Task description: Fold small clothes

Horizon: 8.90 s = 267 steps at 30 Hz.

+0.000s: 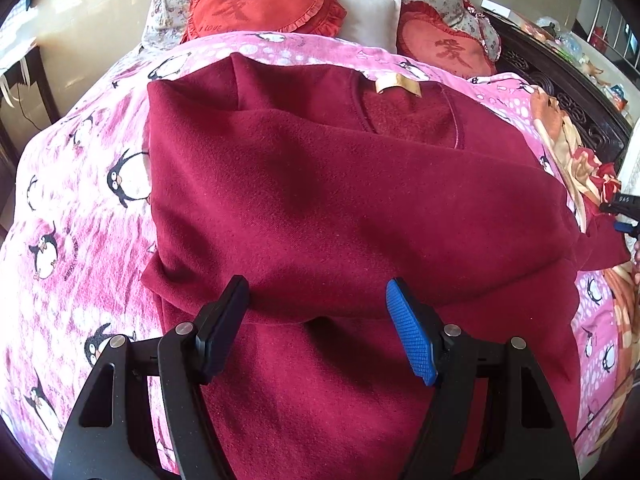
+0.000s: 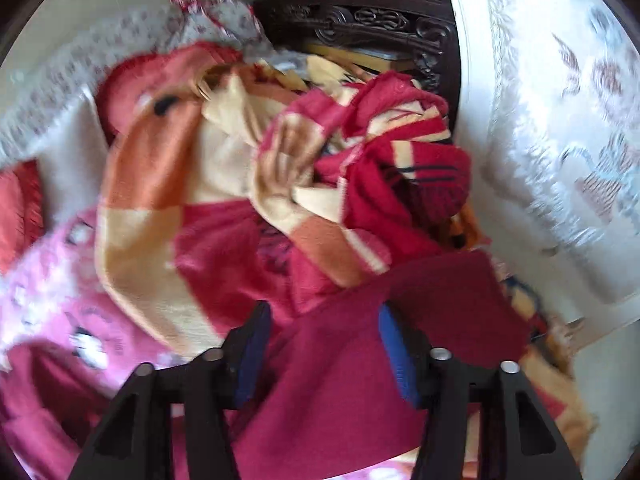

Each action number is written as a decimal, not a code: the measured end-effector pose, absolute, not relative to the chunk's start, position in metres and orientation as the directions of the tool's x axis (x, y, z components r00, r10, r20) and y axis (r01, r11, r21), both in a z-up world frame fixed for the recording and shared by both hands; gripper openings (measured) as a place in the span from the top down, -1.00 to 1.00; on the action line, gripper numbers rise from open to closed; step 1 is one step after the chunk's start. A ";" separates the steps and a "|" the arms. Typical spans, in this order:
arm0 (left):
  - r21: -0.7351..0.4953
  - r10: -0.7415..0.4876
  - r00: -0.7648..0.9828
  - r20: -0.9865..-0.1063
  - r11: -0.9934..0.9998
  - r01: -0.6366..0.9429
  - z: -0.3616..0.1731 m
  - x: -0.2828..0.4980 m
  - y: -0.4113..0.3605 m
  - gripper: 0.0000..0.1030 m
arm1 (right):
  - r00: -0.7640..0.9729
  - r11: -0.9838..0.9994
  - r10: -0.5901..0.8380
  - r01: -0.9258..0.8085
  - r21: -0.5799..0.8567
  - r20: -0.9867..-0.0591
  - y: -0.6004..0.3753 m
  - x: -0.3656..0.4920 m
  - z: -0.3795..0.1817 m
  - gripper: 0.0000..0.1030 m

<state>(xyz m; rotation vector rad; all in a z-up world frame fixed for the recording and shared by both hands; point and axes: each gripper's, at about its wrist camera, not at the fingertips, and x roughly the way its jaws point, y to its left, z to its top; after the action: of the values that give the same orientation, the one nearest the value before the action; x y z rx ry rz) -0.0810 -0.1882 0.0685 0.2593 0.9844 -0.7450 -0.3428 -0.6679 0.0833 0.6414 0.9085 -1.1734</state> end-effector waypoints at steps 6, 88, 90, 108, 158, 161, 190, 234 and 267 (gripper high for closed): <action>-0.131 -0.447 0.336 -0.829 0.740 0.660 0.067 -0.080 -0.178 -0.39 | 0.101 0.332 -0.498 0.940 -0.081 -0.861 -0.673 -0.346 0.065 0.46; -0.178 -0.534 0.337 -0.775 0.697 0.694 0.109 -0.014 -0.207 -0.01 | 0.657 0.936 -0.180 0.344 0.078 -0.732 -0.438 -0.265 0.089 0.08; -0.166 -0.533 0.351 -0.770 0.698 0.696 0.105 -0.011 -0.215 -0.01 | 0.669 0.934 -0.160 0.342 0.109 -0.725 -0.440 -0.265 0.090 0.08; -0.157 -0.547 0.294 -0.784 0.632 0.759 0.102 0.002 -0.266 0.93 | 0.632 0.909 -0.227 0.410 0.071 -0.741 -0.447 -0.273 0.072 0.08; -0.064 -0.378 0.445 -0.812 0.815 0.575 0.064 0.000 -0.191 0.82 | 0.635 0.898 -0.256 0.436 0.064 -0.729 -0.461 -0.210 0.098 0.30; -0.057 -0.370 0.447 -0.814 0.817 0.573 0.065 0.001 -0.193 0.82 | 0.629 0.901 -0.246 0.429 0.065 -0.738 -0.450 -0.227 0.093 0.29; -0.063 -0.350 0.433 -0.830 0.832 0.551 0.063 -0.011 -0.186 0.11 | 0.581 0.846 -0.266 0.523 0.102 -0.769 -0.473 -0.191 0.071 0.13; -0.092 -0.372 0.446 -0.814 0.841 0.534 0.098 -0.169 -0.040 -0.18 | 0.666 0.860 -0.098 0.431 0.273 -0.740 -0.325 -0.376 0.105 -0.27; -0.118 -0.303 0.279 -0.911 0.841 0.529 0.047 -0.199 0.009 -0.19 | 0.554 0.839 0.019 0.444 0.315 -0.832 -0.317 -0.416 0.053 -0.28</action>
<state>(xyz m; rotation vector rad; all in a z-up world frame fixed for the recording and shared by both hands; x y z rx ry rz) -0.1992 0.0092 0.0471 0.2247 1.1610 -0.5642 -0.4157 -0.3171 0.0529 0.5373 0.9604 -0.2661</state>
